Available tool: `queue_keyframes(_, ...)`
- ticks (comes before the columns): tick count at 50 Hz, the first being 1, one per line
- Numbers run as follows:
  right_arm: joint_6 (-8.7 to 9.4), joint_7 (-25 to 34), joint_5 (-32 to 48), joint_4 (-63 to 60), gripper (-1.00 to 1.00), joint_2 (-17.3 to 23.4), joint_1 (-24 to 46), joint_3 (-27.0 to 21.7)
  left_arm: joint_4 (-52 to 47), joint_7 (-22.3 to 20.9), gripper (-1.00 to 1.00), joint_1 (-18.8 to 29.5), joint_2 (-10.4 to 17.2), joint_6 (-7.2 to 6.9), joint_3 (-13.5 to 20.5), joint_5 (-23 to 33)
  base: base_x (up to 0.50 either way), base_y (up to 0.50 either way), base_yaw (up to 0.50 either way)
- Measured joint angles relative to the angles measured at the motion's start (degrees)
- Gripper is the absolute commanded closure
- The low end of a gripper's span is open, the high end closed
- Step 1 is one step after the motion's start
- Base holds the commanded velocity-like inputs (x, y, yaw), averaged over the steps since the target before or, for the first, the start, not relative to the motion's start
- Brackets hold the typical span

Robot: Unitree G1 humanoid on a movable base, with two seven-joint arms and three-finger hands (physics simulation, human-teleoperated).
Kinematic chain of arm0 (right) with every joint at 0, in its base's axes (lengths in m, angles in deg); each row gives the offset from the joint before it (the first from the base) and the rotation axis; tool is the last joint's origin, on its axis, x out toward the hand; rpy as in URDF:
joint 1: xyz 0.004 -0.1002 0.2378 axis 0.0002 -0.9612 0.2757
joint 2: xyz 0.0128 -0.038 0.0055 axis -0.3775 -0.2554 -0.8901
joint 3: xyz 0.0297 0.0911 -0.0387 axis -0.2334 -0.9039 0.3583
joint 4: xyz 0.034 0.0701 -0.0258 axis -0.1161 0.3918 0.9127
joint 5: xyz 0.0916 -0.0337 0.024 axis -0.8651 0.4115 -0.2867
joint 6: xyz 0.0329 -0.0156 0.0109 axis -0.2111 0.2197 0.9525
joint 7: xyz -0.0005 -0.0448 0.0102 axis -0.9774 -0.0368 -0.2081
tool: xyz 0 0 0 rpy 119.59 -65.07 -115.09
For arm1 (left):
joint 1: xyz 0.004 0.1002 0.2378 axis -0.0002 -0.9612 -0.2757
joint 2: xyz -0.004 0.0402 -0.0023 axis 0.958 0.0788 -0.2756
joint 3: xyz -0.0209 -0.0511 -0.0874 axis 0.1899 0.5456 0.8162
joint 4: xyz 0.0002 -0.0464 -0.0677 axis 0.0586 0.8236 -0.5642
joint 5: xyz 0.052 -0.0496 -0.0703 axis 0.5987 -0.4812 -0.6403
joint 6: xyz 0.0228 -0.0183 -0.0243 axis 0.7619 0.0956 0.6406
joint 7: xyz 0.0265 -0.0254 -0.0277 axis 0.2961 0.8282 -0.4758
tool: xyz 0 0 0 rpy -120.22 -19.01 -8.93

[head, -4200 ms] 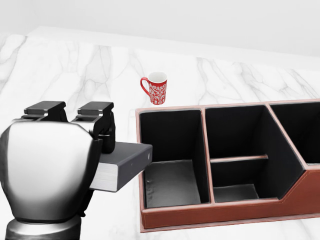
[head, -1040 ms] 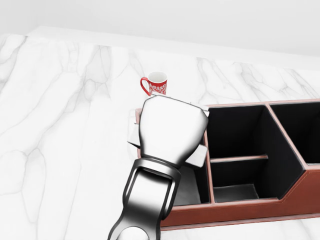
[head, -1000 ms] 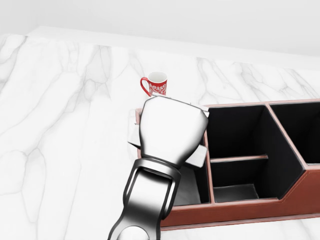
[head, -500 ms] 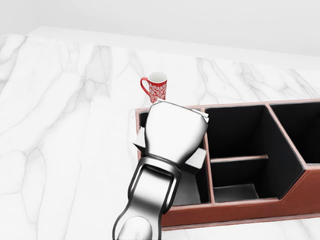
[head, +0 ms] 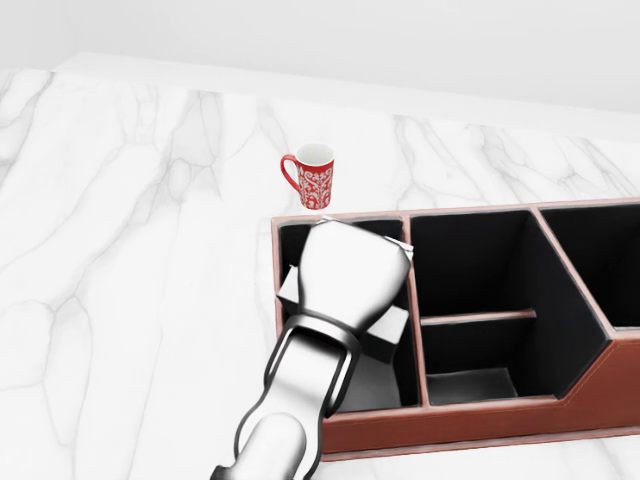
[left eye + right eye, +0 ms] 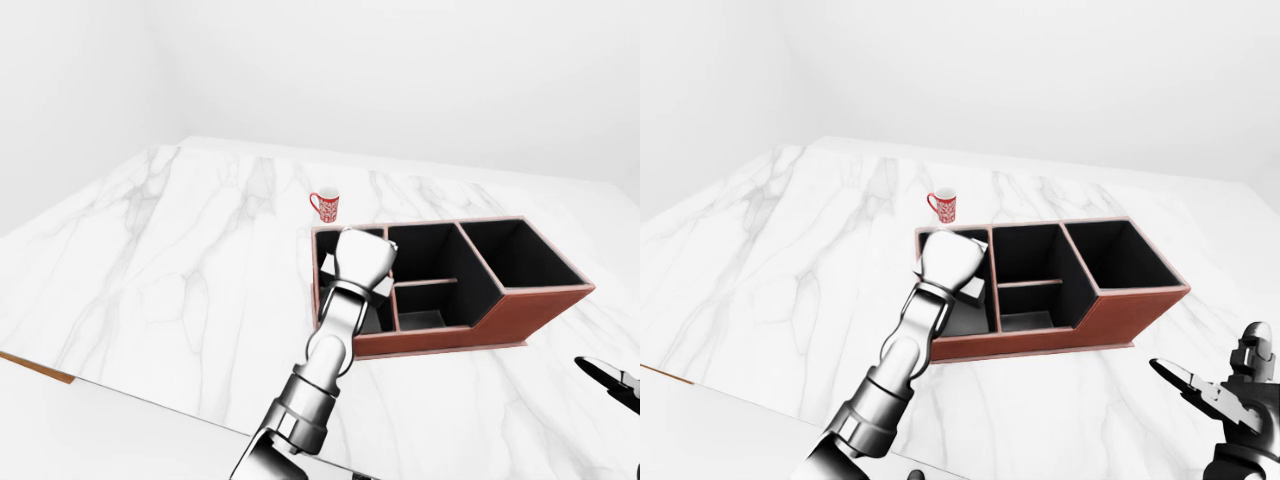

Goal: Pick up the book and place it in the left compartment of the caddy.

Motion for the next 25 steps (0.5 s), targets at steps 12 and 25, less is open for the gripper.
queue_keyframes(12, 0.00, 0.0, 0.1, -0.1, -1.00, 0.0, 0.0, 0.0, 6.4, 2.4, 1.00, 1.5, 0.5, 0.00, 0.6, -2.2, 0.00, 0.00, 0.00)
queue_keyframes(25, 0.00, 0.1, 0.2, 0.0, -1.00, -0.1, 0.0, 0.0, 14.5, 5.1, 1.00, 3.5, 1.0, 0.00, 1.3, -4.1, 0.00, 0.00, 0.00)
